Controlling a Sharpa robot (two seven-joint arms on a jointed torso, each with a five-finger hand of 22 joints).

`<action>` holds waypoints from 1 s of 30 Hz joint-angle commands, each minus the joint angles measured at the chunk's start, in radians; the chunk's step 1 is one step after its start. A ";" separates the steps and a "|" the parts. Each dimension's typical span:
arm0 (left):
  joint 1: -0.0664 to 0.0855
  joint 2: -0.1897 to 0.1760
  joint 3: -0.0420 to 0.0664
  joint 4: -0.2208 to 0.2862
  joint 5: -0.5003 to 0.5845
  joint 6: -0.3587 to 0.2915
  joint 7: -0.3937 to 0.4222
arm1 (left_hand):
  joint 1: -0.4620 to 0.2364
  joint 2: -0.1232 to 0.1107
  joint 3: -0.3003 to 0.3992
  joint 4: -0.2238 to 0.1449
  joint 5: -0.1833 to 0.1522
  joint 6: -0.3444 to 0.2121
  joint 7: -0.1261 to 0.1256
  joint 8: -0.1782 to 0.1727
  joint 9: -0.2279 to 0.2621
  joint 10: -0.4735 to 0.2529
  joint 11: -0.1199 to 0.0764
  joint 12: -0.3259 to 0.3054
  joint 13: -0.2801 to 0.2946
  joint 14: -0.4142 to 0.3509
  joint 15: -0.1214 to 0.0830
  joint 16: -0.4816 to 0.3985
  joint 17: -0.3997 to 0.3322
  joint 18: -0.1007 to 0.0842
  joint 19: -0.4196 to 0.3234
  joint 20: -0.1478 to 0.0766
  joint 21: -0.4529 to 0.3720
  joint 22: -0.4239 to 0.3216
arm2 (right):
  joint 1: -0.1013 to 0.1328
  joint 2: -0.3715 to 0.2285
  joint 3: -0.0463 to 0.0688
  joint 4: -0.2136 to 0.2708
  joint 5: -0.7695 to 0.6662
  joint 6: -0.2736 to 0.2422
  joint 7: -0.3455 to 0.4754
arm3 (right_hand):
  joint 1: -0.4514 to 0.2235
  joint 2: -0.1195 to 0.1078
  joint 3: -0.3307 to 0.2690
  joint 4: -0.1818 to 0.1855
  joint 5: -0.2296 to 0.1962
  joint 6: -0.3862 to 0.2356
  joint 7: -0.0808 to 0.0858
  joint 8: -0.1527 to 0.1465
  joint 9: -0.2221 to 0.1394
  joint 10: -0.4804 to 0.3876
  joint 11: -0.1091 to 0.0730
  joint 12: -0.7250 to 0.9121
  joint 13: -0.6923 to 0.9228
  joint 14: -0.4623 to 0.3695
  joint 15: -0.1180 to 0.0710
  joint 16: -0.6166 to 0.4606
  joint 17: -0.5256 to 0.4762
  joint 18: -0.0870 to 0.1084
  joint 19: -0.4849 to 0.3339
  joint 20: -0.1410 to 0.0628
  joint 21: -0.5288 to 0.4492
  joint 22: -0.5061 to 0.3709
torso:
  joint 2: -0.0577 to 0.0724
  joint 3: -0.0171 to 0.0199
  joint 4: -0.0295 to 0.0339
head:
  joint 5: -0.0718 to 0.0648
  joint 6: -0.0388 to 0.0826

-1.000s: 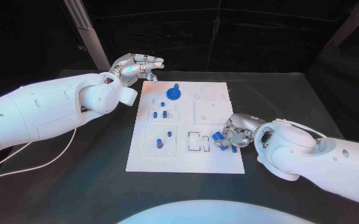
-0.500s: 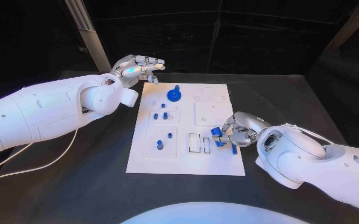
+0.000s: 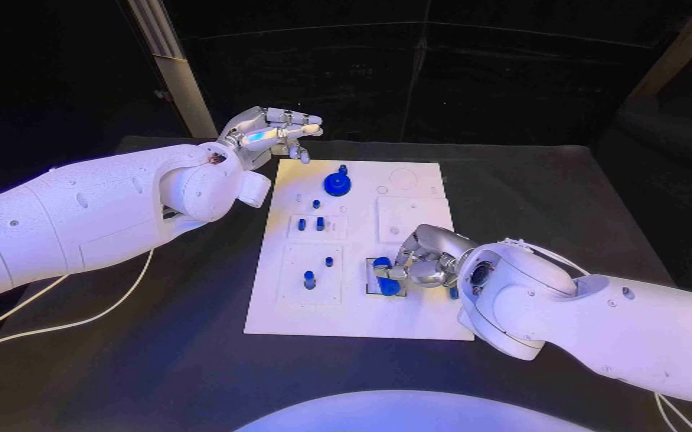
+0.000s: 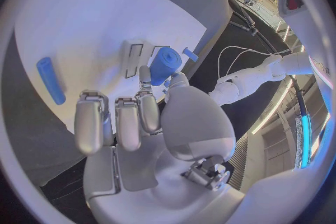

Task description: Assemble the parts on the task board

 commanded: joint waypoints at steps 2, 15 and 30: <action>0.002 0.002 0.001 -0.001 0.003 0.013 0.001 | 0.002 0.000 0.005 0.000 -0.001 0.005 -0.001 0.006 -0.002 -0.006 0.002 0.005 -0.001 -0.008 0.001 -0.004 -0.001 0.014 -0.004 0.001 -0.004 -0.001 | 0.002 0.018 0.001 -0.008 0.022 0.048 -0.024 | -0.008 -0.001 -0.006 0.001 -0.003 0.006 0.004 -0.004 0.000 0.002 -0.003 0.001 0.017 0.066 -0.009 0.003 0.049 -0.007 0.006 -0.003 0.004 0.046 | 0.000 0.0017 -0.0042 | 0.008 -0.003; 0.002 0.005 0.001 -0.003 0.003 0.014 0.000 | 0.002 0.000 0.005 0.000 -0.001 0.005 -0.001 0.006 -0.002 -0.006 0.002 0.005 -0.001 -0.008 0.001 -0.004 -0.001 0.014 -0.004 0.001 -0.004 -0.001 | 0.002 0.042 0.001 -0.027 -0.034 0.017 -0.038 | -0.093 -0.001 -0.077 -0.001 -0.238 0.011 0.001 -0.010 0.021 -0.001 -0.006 -0.021 0.009 0.063 -0.012 -0.003 0.040 -0.006 0.004 -0.008 0.002 0.043 | -0.001 0.0016 -0.0029 | 0.010 -0.003; 0.002 0.000 0.001 -0.003 0.003 0.015 -0.002 | 0.002 0.000 0.005 0.000 -0.001 0.005 -0.001 0.006 -0.002 -0.006 0.002 0.005 -0.001 -0.008 0.001 -0.004 -0.001 0.014 -0.004 0.001 -0.004 -0.001 | 0.002 0.016 0.001 -0.002 -0.120 0.051 -0.027 | -0.083 -0.109 0.025 -0.066 -0.273 0.005 0.003 -0.019 0.052 -0.015 -0.003 -0.074 -0.017 0.060 -0.008 -0.018 0.021 -0.003 -0.002 -0.004 -0.010 0.027 | -0.002 0.0019 -0.0045 | 0.011 -0.006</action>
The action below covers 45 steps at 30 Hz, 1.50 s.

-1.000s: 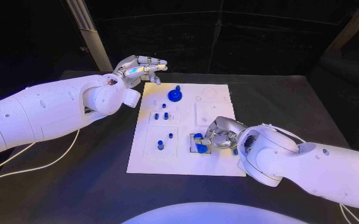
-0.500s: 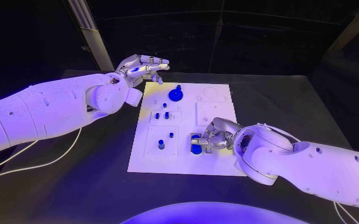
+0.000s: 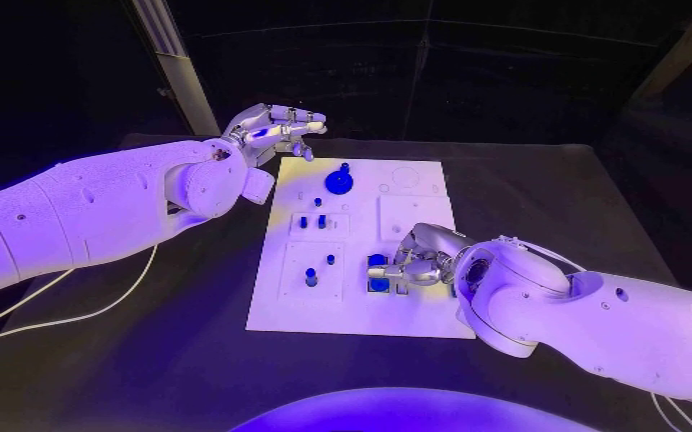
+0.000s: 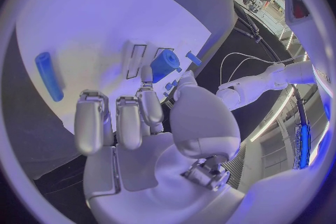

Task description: Assemble the parts on the task board

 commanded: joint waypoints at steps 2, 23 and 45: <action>0.002 -0.002 0.001 0.000 0.003 0.012 0.001 | 0.003 -0.001 0.006 -0.002 -0.001 0.004 0.000 0.007 -0.002 -0.007 0.002 0.006 -0.002 -0.008 0.001 -0.004 -0.003 0.014 -0.003 0.000 -0.005 -0.002 | 0.001 -0.008 0.000 0.011 -0.051 0.035 0.016 | 0.128 -0.002 0.021 -0.062 0.022 0.008 -0.002 0.008 0.013 0.002 -0.002 0.002 0.008 0.063 -0.001 -0.003 0.024 -0.003 -0.005 -0.002 -0.005 0.029 | 0.000 -0.0002 -0.0012 | 0.000 0.000; 0.002 -0.007 0.001 0.000 0.003 0.010 -0.002 | 0.003 -0.001 0.006 -0.002 -0.001 0.004 0.000 0.007 -0.002 -0.007 0.002 0.006 -0.002 -0.008 0.001 -0.004 -0.003 0.014 -0.003 0.000 -0.005 -0.002 | 0.001 -0.007 0.001 -0.002 -0.051 0.007 0.064 | 0.187 0.034 0.009 -0.092 0.021 -0.002 -0.001 0.018 0.034 0.004 -0.001 -0.003 0.013 0.064 -0.002 -0.003 0.030 -0.004 -0.003 -0.002 -0.005 0.033 | 0.000 -0.0007 -0.0002 | 0.003 0.000; 0.002 -0.010 0.000 0.006 0.003 0.007 0.000 | 0.002 -0.001 0.007 -0.002 -0.001 0.003 0.000 0.007 -0.002 -0.008 0.003 0.006 -0.002 -0.008 0.001 -0.003 -0.003 0.013 -0.003 0.000 -0.005 -0.002 | 0.019 -0.289 0.000 0.050 -0.072 0.067 0.181 | 0.255 0.069 -0.030 -0.089 0.115 -0.047 0.032 -0.079 -0.008 -0.055 0.027 -0.156 -0.093 0.058 0.023 -0.021 0.009 0.006 -0.028 0.022 -0.032 -0.010 | -0.001 0.0007 -0.0035 | -0.037 0.011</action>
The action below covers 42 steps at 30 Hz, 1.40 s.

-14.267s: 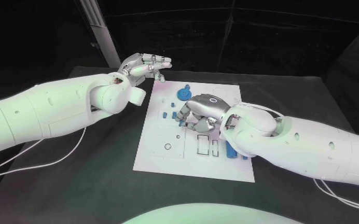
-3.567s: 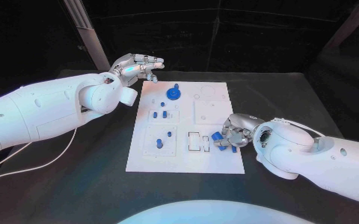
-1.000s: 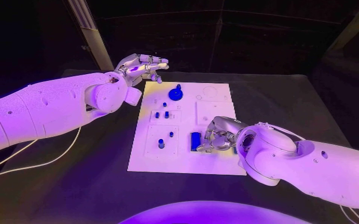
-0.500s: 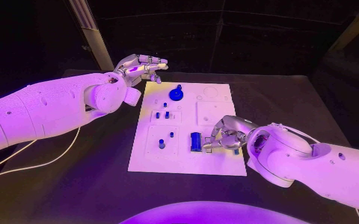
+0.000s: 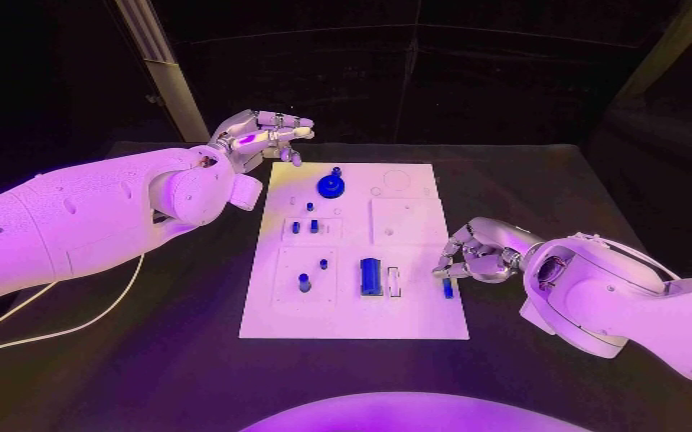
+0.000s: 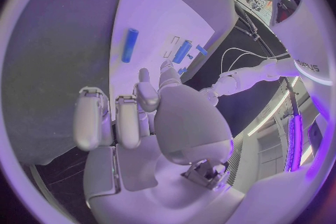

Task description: Assemble the parts on the task board

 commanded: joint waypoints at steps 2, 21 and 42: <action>0.002 0.001 0.001 0.004 0.003 0.007 0.005 | 0.002 -0.001 0.004 0.001 -0.001 0.003 0.000 0.007 -0.001 -0.008 0.003 0.006 -0.001 -0.008 0.001 -0.003 -0.001 0.014 -0.003 0.000 -0.005 -0.002 | 0.001 0.000 0.000 -0.007 -0.165 0.072 -0.078 | -0.009 0.001 -0.019 0.013 0.004 0.021 -0.004 -0.010 -0.004 -0.001 -0.003 -0.015 -0.007 0.056 0.001 -0.004 0.009 0.005 0.001 0.003 -0.001 0.000 | 0.001 0.0023 0.0022 | -0.010 0.002; 0.002 -0.006 0.000 0.007 0.003 0.008 0.005 | 0.002 -0.001 0.004 0.001 -0.001 0.003 0.000 0.007 -0.001 -0.008 0.003 0.006 -0.001 -0.008 0.001 -0.003 -0.001 0.014 -0.003 0.000 -0.005 -0.002 | -0.003 0.062 -0.001 -0.053 -0.253 0.208 -0.183 | -0.026 -0.008 -0.052 0.044 -0.006 0.061 -0.015 -0.011 -0.004 0.005 -0.011 -0.020 -0.009 0.056 -0.005 -0.008 0.008 0.005 0.002 -0.002 -0.003 0.001 | 0.002 0.0005 0.0044 | -0.013 0.001; 0.001 -0.008 0.000 0.006 0.003 0.012 0.002 | 0.002 -0.001 0.004 0.001 -0.001 0.003 0.000 0.007 -0.001 -0.008 0.003 0.006 -0.001 -0.008 0.001 -0.003 -0.001 0.014 -0.003 0.000 -0.005 -0.002 | -0.010 0.092 -0.001 -0.056 -0.259 0.269 -0.201 | 0.014 -0.003 -0.050 0.034 0.012 0.081 -0.023 -0.012 0.005 0.008 -0.019 -0.025 -0.009 0.057 -0.012 -0.008 0.010 0.005 0.005 -0.009 -0.002 0.004 | 0.002 0.0007 0.0049 | -0.012 -0.007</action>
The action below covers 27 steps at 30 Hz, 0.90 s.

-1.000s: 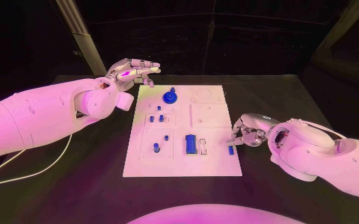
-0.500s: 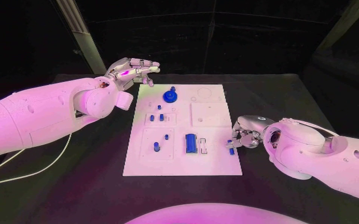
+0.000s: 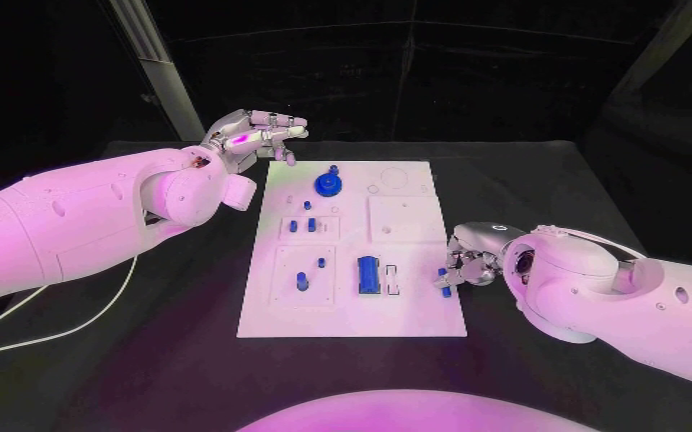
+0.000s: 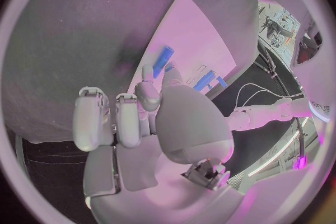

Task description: Assemble the parts on the task board

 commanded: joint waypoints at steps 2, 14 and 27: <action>0.002 -0.001 0.001 0.001 0.003 0.012 0.002 | 0.002 -0.001 0.004 0.001 -0.001 0.003 0.000 0.007 -0.001 -0.008 0.003 0.006 -0.001 -0.008 0.001 -0.003 -0.001 0.014 -0.003 0.000 -0.005 -0.001 | -0.008 0.011 -0.005 -0.001 -0.012 0.035 -0.009 | 0.085 0.023 0.028 -0.043 0.041 0.008 -0.008 -0.012 0.001 -0.003 -0.012 -0.008 -0.002 0.061 -0.012 -0.004 0.012 0.005 0.001 -0.008 -0.002 0.002 | 0.000 -0.0004 0.0001 | 0.000 -0.002; 0.001 0.000 0.000 0.001 0.003 0.014 0.001 | 0.002 -0.001 0.005 0.000 -0.001 0.003 0.000 0.007 -0.001 -0.008 0.003 0.008 -0.002 -0.008 0.001 -0.003 -0.002 0.013 -0.003 0.000 -0.005 -0.001 | -0.011 0.022 -0.005 0.011 -0.020 -0.079 0.024 | 0.219 0.063 0.158 -0.140 0.002 0.002 -0.002 -0.056 -0.011 -0.011 -0.010 -0.025 -0.006 0.062 -0.012 -0.003 0.019 0.002 0.006 -0.012 0.000 0.011 | -0.001 -0.0002 0.0004 | 0.000 -0.002; 0.001 0.003 0.000 -0.001 0.003 0.015 0.001 | 0.002 -0.001 0.005 0.000 -0.001 0.003 0.000 0.007 -0.001 -0.008 0.003 0.008 -0.002 -0.008 0.001 -0.003 -0.002 0.013 -0.003 0.000 -0.005 -0.001 | -0.011 0.006 -0.005 0.051 0.030 -0.219 0.064 | 0.163 0.027 0.222 -0.133 0.083 0.010 0.005 -0.095 -0.028 -0.007 -0.005 -0.026 -0.003 0.064 -0.007 0.000 0.028 0.001 0.011 -0.006 0.005 0.020 | -0.002 -0.0004 0.0002 | -0.001 -0.001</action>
